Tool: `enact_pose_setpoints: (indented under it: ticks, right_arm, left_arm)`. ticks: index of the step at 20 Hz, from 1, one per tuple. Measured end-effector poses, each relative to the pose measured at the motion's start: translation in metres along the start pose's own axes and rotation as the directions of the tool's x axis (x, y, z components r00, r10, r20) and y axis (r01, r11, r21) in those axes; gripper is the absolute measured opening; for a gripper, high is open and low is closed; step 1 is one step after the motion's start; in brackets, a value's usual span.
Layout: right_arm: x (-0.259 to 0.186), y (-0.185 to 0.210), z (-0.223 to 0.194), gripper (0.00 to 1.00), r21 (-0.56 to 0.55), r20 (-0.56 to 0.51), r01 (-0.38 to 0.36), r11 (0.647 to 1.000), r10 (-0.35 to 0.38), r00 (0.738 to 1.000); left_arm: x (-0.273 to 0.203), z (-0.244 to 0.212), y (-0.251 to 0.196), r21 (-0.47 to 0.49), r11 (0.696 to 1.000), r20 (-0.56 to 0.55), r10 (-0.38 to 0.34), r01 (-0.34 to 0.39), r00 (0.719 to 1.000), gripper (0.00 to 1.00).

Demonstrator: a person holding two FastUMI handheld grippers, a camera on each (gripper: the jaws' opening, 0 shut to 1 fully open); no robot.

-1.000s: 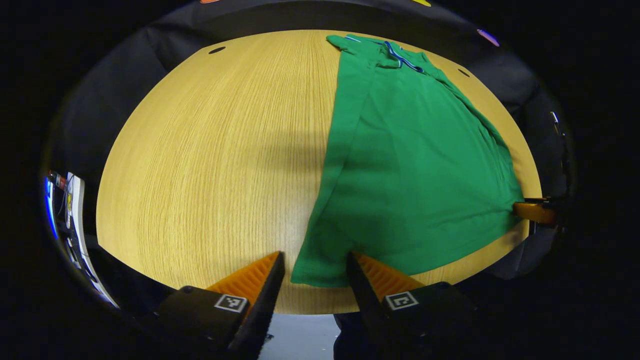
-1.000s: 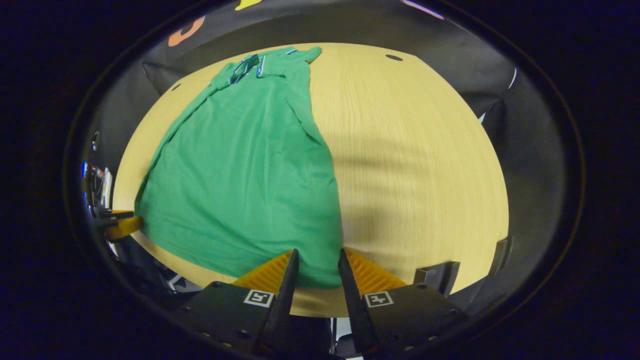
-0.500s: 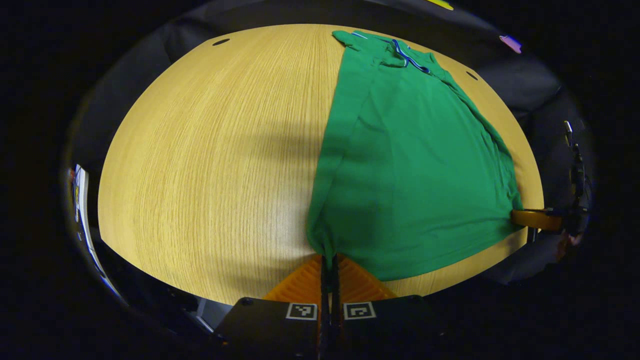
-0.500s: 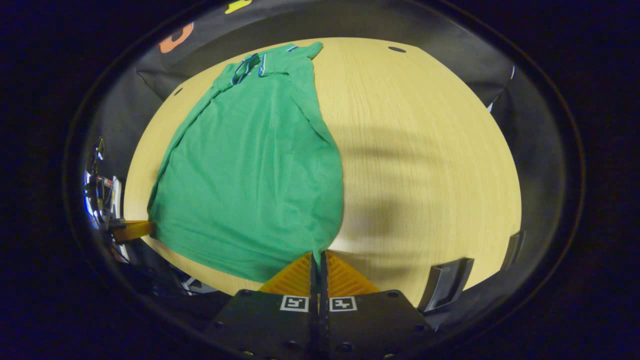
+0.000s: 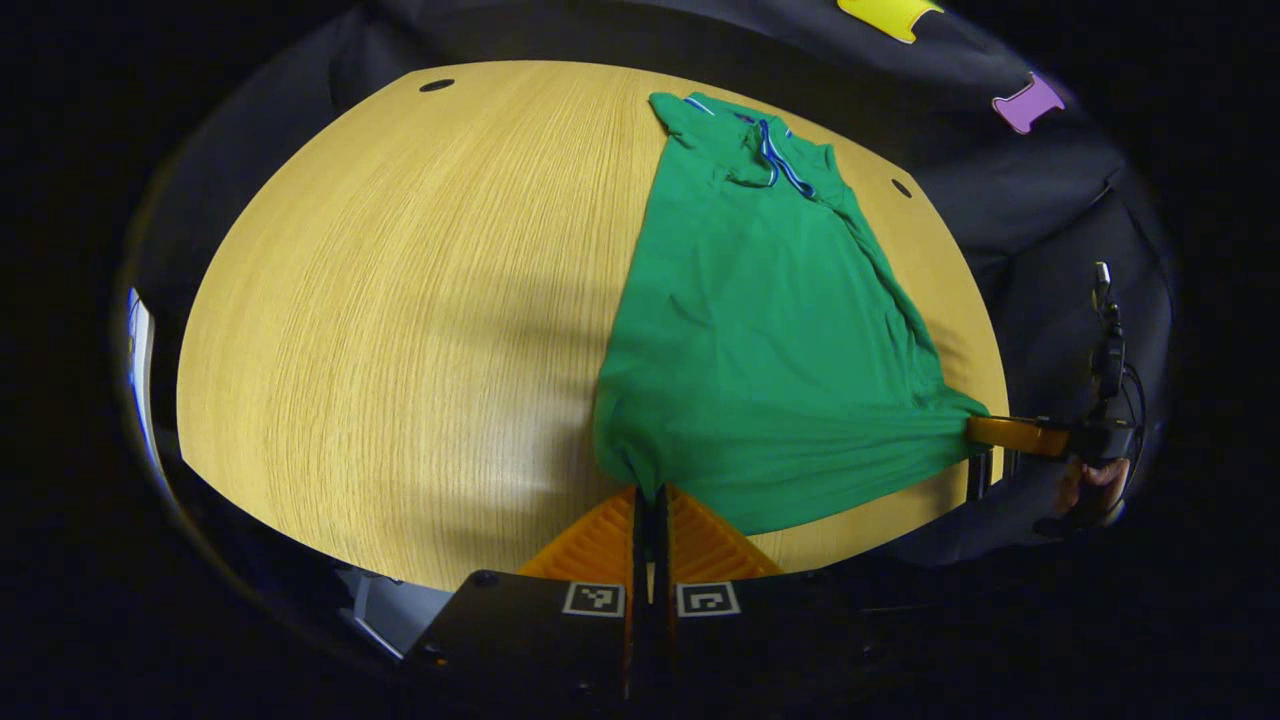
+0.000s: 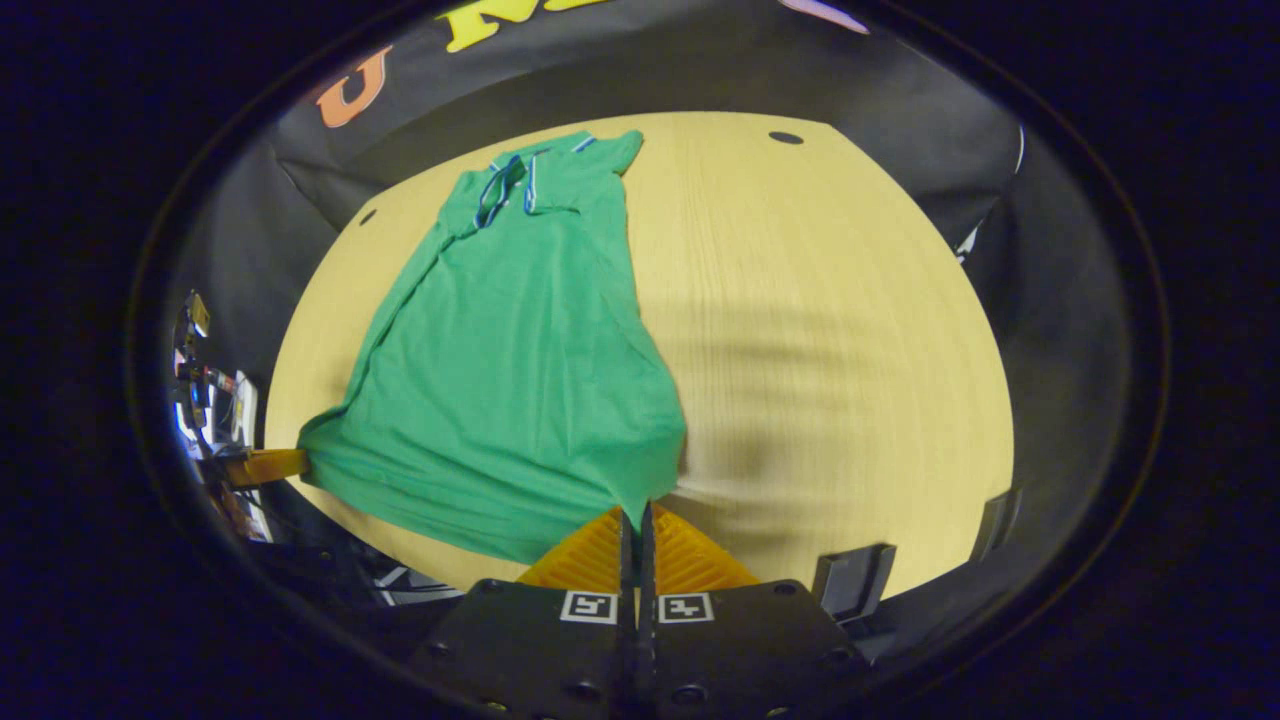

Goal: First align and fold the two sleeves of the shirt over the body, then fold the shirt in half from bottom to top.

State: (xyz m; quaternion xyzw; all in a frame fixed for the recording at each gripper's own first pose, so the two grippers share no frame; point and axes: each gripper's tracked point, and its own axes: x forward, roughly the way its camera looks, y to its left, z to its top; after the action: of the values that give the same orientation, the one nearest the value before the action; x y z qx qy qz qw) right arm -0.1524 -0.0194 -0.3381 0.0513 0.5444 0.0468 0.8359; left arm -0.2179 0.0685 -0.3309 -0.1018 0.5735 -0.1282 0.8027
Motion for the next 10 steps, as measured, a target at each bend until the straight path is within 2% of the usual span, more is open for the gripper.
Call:
enact_pose_setpoints:
  ticks: [10]
  right_arm:
    - [-0.043,0.002,0.073,0.0,0.021,0.134,-0.045,0.999,0.042,0.99]
  left_arm:
    - [-0.016,0.052,-0.003,0.095,0.995,0.137,-0.044,0.031,0.99,0.06]
